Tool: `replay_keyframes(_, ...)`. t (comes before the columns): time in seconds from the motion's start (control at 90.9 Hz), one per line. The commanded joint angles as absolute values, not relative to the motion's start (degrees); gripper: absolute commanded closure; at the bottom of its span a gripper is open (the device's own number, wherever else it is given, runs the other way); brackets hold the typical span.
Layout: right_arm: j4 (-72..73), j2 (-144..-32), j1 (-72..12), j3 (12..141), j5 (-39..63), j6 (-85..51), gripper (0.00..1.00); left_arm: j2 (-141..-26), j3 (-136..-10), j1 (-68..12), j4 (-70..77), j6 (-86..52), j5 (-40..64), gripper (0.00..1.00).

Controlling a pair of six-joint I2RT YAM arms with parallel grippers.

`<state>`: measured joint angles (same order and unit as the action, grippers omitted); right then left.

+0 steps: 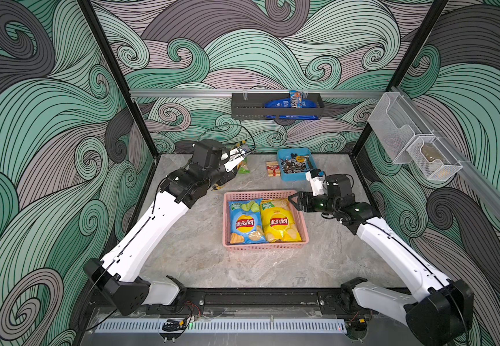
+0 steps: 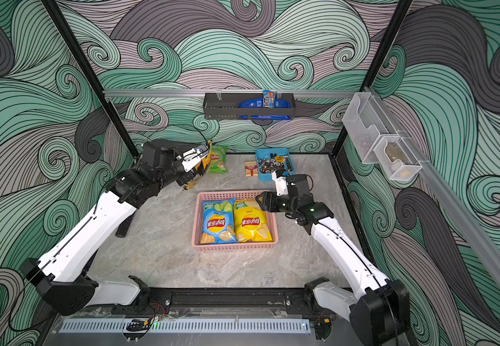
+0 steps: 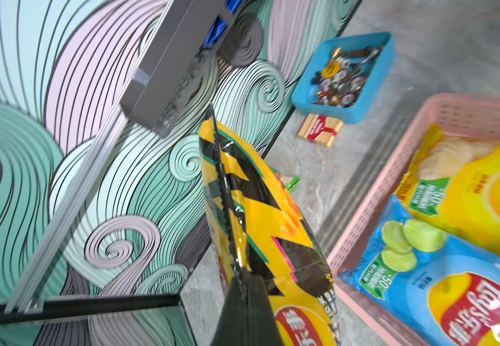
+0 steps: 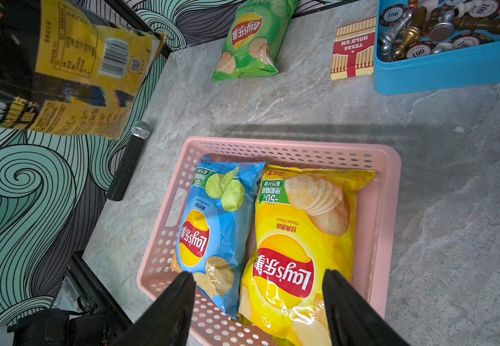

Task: Put the potato chips into the basket
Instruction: Pick up the potato chip from the center of the board, then place the potato chip in the basket.

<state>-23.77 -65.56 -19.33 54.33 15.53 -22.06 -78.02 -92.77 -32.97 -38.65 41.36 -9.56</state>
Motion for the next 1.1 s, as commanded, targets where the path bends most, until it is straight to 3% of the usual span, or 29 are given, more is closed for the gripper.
replay_keyframes(0.0, -23.3, -64.9, -19.6, 55.5, 16.1, -22.1, 0.29, -77.4, -93.9, -34.1, -46.3, 48.8, 3.2, 1.0)
replay_keyframes(0.198, -23.3, -64.1, -19.6, 54.9, 15.6, -22.1, 0.29, -74.9, -88.0, -39.0, -42.3, 54.7, 5.6, 1.0)
replay_keyframes(0.671, -23.4, -63.7, -19.5, 53.7, 15.4, -22.0, 0.29, -72.9, -68.0, -43.2, -18.5, 71.4, -8.6, 1.0)
replay_keyframes(1.09, -23.3, -64.8, -19.6, 53.7, 15.2, -22.0, 0.29, -74.4, -68.1, -44.5, -11.9, 75.5, -12.8, 1.0)
